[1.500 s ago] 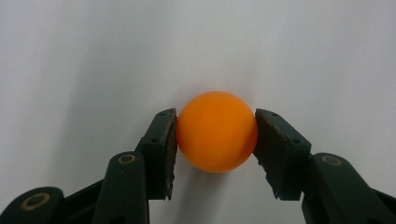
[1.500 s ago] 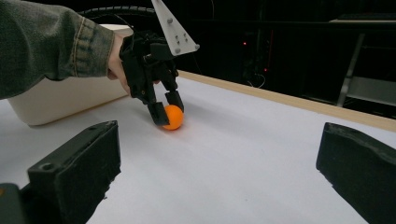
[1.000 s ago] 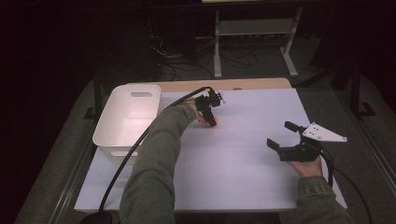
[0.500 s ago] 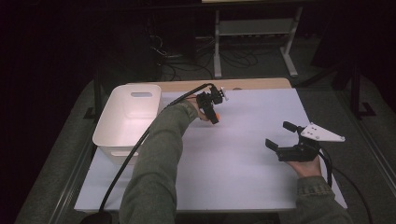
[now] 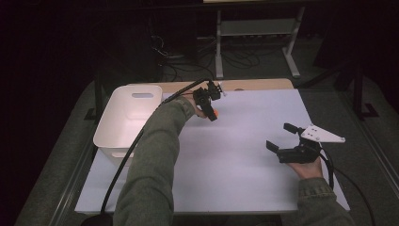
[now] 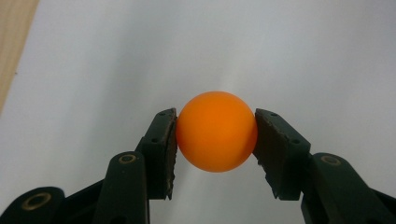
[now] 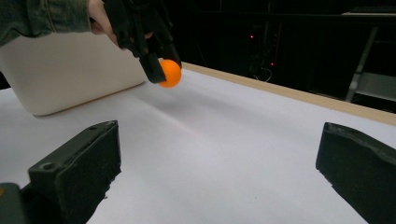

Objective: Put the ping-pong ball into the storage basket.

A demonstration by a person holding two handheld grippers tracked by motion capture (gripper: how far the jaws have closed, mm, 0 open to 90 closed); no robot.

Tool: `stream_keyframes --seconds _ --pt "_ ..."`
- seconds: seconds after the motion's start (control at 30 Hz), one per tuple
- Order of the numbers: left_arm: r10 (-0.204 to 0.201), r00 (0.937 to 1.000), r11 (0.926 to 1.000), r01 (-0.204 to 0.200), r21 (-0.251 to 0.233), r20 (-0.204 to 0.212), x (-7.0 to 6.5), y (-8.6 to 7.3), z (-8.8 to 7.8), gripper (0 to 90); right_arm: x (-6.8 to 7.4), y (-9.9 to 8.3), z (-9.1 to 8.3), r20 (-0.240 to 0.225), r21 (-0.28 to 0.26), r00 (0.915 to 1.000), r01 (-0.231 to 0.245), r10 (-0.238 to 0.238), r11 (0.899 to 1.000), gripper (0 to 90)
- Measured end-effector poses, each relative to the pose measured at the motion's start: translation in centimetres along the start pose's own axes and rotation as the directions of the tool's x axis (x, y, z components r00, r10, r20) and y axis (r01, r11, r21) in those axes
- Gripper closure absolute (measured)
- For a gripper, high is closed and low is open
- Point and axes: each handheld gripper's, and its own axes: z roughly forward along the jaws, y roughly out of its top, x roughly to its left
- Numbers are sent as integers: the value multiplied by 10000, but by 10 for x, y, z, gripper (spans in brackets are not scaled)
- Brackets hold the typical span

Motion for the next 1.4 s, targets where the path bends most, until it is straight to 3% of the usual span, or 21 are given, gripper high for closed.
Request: stream_keyframes --seconds 0.33,0.57,1.4 --pt "68 9991 10000 -67 22 -426 -1 -7 -31 509 1 0 1 -43 21 10000 38 -38 10000 0" --pt "195 9989 9996 -204 -199 -429 -3 -8 -49 509 1 0 0 -20 50 10000 51 -51 10000 4" --pt "213 9976 9998 -211 37 -655 -7 -20 -82 509 -1 1 -2 234 -75 9997 -32 33 10000 0"
